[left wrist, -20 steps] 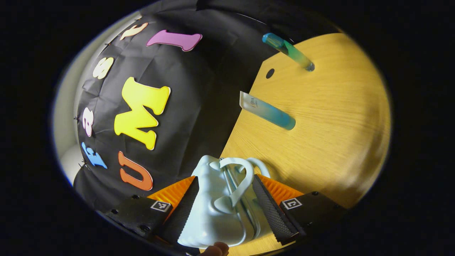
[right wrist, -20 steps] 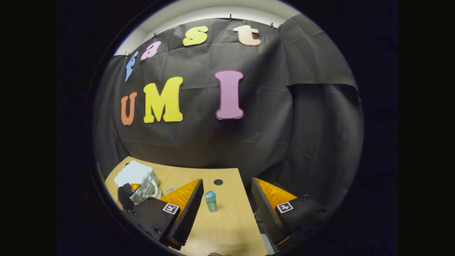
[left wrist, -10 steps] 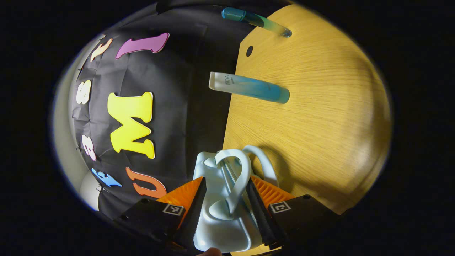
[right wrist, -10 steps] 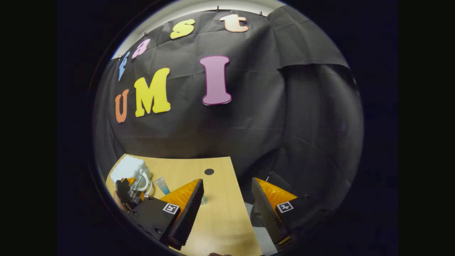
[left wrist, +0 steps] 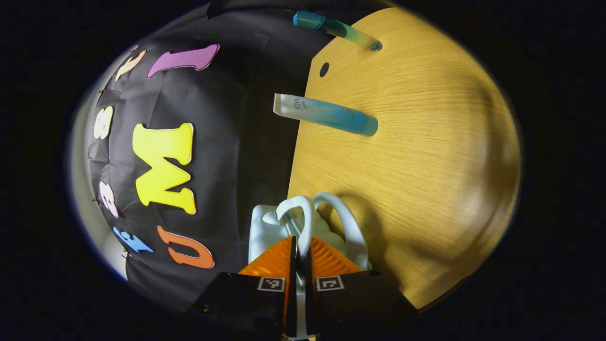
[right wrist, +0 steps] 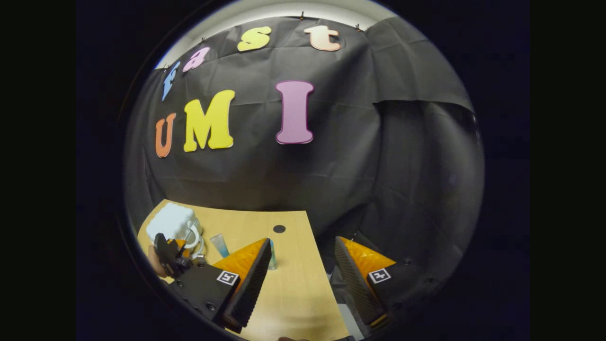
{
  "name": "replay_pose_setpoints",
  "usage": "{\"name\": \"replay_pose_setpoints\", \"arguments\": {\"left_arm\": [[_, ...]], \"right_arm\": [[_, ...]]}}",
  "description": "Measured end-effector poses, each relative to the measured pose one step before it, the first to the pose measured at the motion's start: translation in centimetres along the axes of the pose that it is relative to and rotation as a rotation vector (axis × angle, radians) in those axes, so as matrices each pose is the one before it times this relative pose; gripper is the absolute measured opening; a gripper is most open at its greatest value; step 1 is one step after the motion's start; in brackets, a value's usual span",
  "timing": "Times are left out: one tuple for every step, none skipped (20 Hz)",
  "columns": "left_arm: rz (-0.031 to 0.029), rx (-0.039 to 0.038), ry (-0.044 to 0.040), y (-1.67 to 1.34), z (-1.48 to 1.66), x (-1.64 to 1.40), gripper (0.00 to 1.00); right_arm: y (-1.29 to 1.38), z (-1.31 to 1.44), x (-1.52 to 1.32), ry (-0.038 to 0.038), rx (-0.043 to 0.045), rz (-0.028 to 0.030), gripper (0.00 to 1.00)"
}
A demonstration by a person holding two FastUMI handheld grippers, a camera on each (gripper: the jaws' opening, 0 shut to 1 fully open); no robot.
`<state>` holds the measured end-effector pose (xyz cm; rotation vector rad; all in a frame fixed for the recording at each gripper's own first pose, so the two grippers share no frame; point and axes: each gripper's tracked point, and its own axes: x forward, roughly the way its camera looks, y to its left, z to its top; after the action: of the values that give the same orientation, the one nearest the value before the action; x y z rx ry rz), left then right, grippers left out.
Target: First open the suitcase, pack the skin care products into it, and then close the suitcase.
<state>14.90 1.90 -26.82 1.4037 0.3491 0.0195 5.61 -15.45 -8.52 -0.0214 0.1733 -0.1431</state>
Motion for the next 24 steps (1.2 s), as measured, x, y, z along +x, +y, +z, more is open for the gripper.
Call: {"name": "replay_pose_setpoints", "arguments": {"left_arm": [[0.00150, -0.02389, -0.00625, 0.548, -0.317, -0.161, 0.08], [-0.00064, -0.04043, -0.01364, 0.607, -0.306, -0.121, 0.06], [-0.01527, -0.05480, -0.01341, 0.225, -0.151, -0.070, 0.05], [-0.00919, -0.04704, -0.02600, 0.590, 0.212, -0.268, 0.00], [0.00077, -0.04143, -0.02333, 1.137, 0.344, -0.442, 0.03], [0.00435, -0.04677, -0.02466, 1.321, 0.203, -0.426, 0.03], [-0.00118, -0.05753, -0.02030, 1.246, 0.071, -0.520, 0.03], [0.00328, -0.05326, -0.02322, 1.449, 0.185, -0.449, 0.03], [-0.00132, -0.05037, -0.01607, 1.705, 0.180, -0.417, 0.03], [0.00484, -0.05053, -0.01558, 1.705, 0.107, -0.569, 0.03], [0.00511, -0.04795, -0.01855, 1.865, 0.026, -0.695, 0.02], [0.00630, -0.04487, -0.01372, 1.915, -0.142, -0.422, 0.02], [0.00575, -0.04073, -0.02227, 2.064, -0.166, -0.328, 0.02], [-0.01305, -0.06155, -0.02051, 1.864, -0.212, -0.291, 0.02], [-0.00884, -0.06895, -0.01644, 1.663, -0.222, -0.348, 0.02], [-0.00047, -0.06330, -0.01859, 1.925, -0.347, -0.298, 0.02], [0.02087, -0.04962, -0.00960, 2.084, -0.544, -0.596, 0.03], [0.02635, -0.03328, -0.01547, 2.231, -0.258, -0.388, 0.02], [0.01844, -0.03802, -0.00149, 1.862, -0.796, -0.124, 0.02], [0.01638, -0.03438, -0.00705, 1.967, -0.666, 0.072, 0.02], [0.01677, -0.03415, -0.00457, 2.076, -0.641, 0.643, 0.02], [0.01465, -0.02795, 0.00345, 1.943, -0.780, 0.297, 0.02], [0.00783, -0.01413, -0.00599, 1.551, -0.799, 0.199, 0.03], [0.00327, -0.01020, 0.00163, 1.434, -0.875, 0.229, 0.03]], "right_arm": [[0.642, 0.292, -0.459, -0.00477, -0.00837, -0.00596, 0.80], [0.758, 0.390, -0.511, -0.00621, -0.00370, -0.00452, 0.81], [0.906, 0.540, -0.537, -0.00799, -0.00180, -0.00202, 0.81], [0.943, 0.379, -0.480, -0.00877, -0.00279, -0.00402, 0.81], [0.983, 0.498, -0.515, -0.00765, -0.00282, -0.00430, 0.80], [1.050, 0.300, -0.454, -0.00504, -0.00051, 0.00115, 0.80], [1.186, 0.538, -0.453, -0.00458, -0.00194, 0.00204, 0.80], [1.031, 0.379, -0.399, -0.00871, -0.00420, -0.00135, 0.80], [1.034, 0.630, -0.502, -0.01229, -0.00491, 0.00035, 0.81], [1.128, 0.513, -0.417, -0.01239, -0.00286, 0.00194, 0.81], [1.065, 0.380, -0.391, -0.00842, -0.00359, -0.00274, 0.81], [1.116, 0.174, -0.197, -0.00472, -0.00237, 0.00073, 0.81], [1.151, 0.146, -0.214, -0.00164, -0.00091, 0.00033, 0.81], [1.093, 0.077, -0.271, 0.00037, 0.00069, -0.00182, 0.80], [1.099, 0.107, -0.322, 0.00069, 0.00804, 0.00145, 0.80], [1.218, 0.180, -0.384, -0.00150, 0.00742, 0.00175, 0.81], [1.069, 0.166, -0.337, 0.00030, 0.00385, -0.00231, 0.81], [1.153, -0.050, -0.279, 0.00345, 0.00468, 0.00251, 0.80], [1.153, -0.043, -0.328, 0.00691, 0.00502, 0.00439, 0.81], [1.090, -0.147, -0.267, 0.00334, 0.00167, 0.00558, 0.81], [0.905, 0.000, -0.240, 0.00434, -0.00486, 0.00085, 0.80], [0.658, -0.270, -0.192, 0.00922, -0.00193, 0.00007, 0.81], [0.815, -0.095, -0.310, 0.00654, 0.00543, 0.00434, 0.81], [0.570, -0.099, -0.336, 0.00403, 0.00084, -0.00099, 0.81]]}}
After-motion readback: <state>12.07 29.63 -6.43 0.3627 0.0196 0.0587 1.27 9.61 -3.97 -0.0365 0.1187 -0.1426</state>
